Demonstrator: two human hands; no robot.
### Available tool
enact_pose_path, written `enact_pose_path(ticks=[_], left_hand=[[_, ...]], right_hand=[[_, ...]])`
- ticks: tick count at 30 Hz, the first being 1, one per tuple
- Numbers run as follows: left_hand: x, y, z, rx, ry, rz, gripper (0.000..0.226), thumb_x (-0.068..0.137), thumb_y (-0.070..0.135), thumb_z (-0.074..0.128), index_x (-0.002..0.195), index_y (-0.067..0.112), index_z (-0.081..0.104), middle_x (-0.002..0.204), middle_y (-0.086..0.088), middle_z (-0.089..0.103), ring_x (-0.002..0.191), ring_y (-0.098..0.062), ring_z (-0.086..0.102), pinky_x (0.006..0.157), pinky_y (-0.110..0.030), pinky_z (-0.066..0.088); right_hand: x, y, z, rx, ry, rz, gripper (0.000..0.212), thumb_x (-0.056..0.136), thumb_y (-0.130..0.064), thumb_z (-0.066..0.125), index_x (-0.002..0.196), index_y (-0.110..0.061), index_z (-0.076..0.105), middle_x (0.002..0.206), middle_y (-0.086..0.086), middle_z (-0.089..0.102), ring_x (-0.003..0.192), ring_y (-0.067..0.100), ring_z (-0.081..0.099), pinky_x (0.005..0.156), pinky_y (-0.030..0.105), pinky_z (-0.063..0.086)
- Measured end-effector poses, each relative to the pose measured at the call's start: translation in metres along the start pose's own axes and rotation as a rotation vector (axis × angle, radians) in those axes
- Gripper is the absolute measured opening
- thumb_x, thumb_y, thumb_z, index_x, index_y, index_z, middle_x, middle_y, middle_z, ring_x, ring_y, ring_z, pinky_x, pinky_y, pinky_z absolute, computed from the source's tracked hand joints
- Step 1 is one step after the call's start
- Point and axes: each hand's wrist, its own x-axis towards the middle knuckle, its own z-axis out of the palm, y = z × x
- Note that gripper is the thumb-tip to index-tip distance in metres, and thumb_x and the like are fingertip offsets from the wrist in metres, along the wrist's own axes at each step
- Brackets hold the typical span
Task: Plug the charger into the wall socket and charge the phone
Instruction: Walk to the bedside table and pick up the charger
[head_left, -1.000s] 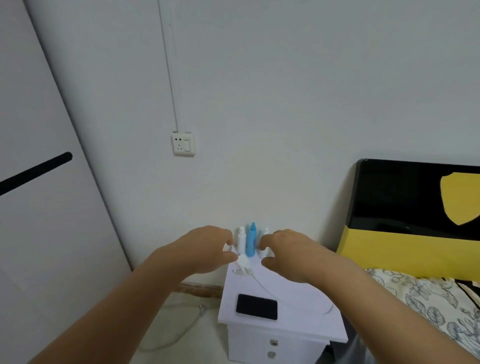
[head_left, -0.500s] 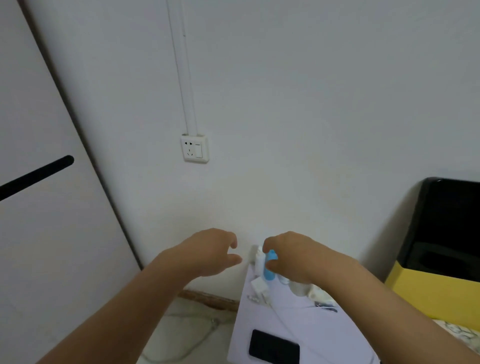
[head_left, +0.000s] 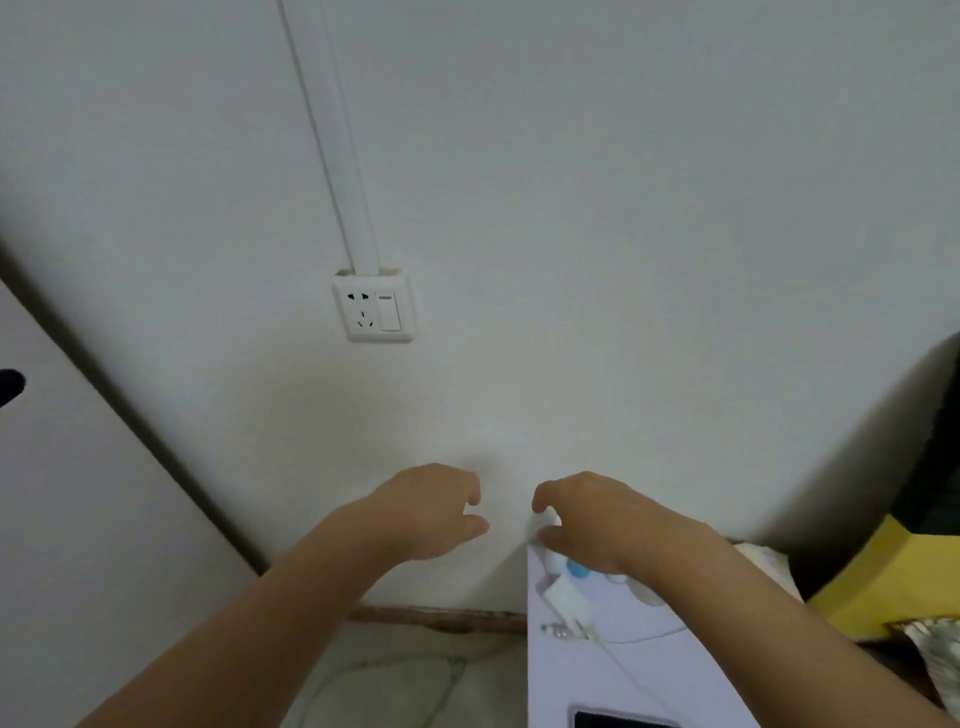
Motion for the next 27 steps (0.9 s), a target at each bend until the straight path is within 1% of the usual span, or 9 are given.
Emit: enact_pose_path(ticks=[7,12,15,20,22,23,24,25,27], left_hand=[[0.051,-0.027,0.032,-0.021,-0.093,0.069,0.039,0.089,0.039,0.045,0.123,0.020,0.047,0.129,-0.004,0.052,0.114,-0.022,0.049,0.091,-0.031,0.038],[0.082,-0.036,0.068,-0.040,-0.180,0.086,0.037,0.089,0.035,0.046,0.120,0.015,0.049,0.128,-0.008,0.052,0.114,-0.025,0.049,0.093,-0.032,0.039],[0.101,-0.038,0.093,-0.053,-0.212,0.061,0.034,0.088,0.031,0.047,0.115,0.011,0.053,0.123,-0.012,0.055,0.111,-0.028,0.051,0.093,-0.034,0.043],[0.133,-0.045,0.146,-0.063,-0.232,0.033,0.025,0.086,0.027,0.046,0.106,0.012,0.053,0.116,-0.013,0.055,0.106,-0.029,0.052,0.087,-0.034,0.042],[0.145,-0.046,0.169,-0.079,-0.242,0.023,0.023,0.086,0.025,0.045,0.104,0.011,0.054,0.113,-0.012,0.056,0.103,-0.029,0.053,0.086,-0.036,0.042],[0.150,-0.047,0.181,-0.091,-0.245,0.020,0.024,0.086,0.023,0.044,0.105,0.011,0.054,0.114,-0.013,0.056,0.104,-0.029,0.053,0.088,-0.037,0.043],[0.156,-0.047,0.191,-0.101,-0.245,0.015,0.025,0.087,0.022,0.043,0.106,0.010,0.054,0.114,-0.013,0.057,0.105,-0.030,0.054,0.089,-0.038,0.043],[0.161,-0.048,0.202,-0.111,-0.243,0.007,0.026,0.087,0.022,0.042,0.106,0.009,0.054,0.114,-0.013,0.058,0.105,-0.029,0.054,0.089,-0.037,0.043],[0.170,-0.049,0.224,-0.141,-0.244,-0.012,0.024,0.088,0.020,0.041,0.103,0.008,0.055,0.111,-0.012,0.061,0.103,-0.028,0.055,0.087,-0.036,0.044]], right_hand=[[0.040,0.006,0.034,0.069,-0.054,0.115,0.033,0.093,-0.020,0.044,0.123,-0.011,0.054,0.127,0.010,0.057,0.114,0.026,0.054,0.090,0.033,0.045],[0.069,0.024,0.073,0.073,-0.115,0.203,0.035,0.094,-0.015,0.043,0.128,-0.013,0.050,0.143,0.016,0.046,0.118,0.026,0.055,0.093,0.035,0.046],[0.085,0.038,0.104,0.084,-0.138,0.255,0.032,0.096,-0.018,0.043,0.126,-0.012,0.051,0.130,0.011,0.058,0.114,0.027,0.058,0.093,0.036,0.047],[0.106,0.065,0.159,0.141,-0.183,0.353,0.024,0.096,-0.023,0.043,0.116,-0.015,0.054,0.120,0.003,0.061,0.110,0.021,0.058,0.088,0.028,0.045],[0.115,0.078,0.183,0.163,-0.193,0.379,0.013,0.095,-0.020,0.042,0.089,-0.020,0.053,0.095,-0.003,0.058,0.099,0.019,0.057,0.079,0.027,0.042],[0.120,0.085,0.197,0.167,-0.185,0.408,0.022,0.094,-0.018,0.041,0.073,-0.024,0.044,0.079,-0.006,0.048,0.090,0.018,0.053,0.074,0.025,0.039],[0.123,0.090,0.207,0.177,-0.183,0.436,0.028,0.094,-0.017,0.040,0.067,-0.024,0.037,0.071,-0.007,0.039,0.086,0.018,0.051,0.071,0.024,0.036],[0.128,0.097,0.219,0.179,-0.182,0.458,0.023,0.093,-0.016,0.039,0.072,-0.022,0.041,0.072,-0.006,0.038,0.087,0.019,0.053,0.070,0.024,0.035],[0.137,0.107,0.239,0.191,-0.151,0.500,0.015,0.094,-0.016,0.039,0.100,-0.016,0.053,0.085,-0.002,0.047,0.097,0.020,0.060,0.072,0.026,0.038]])
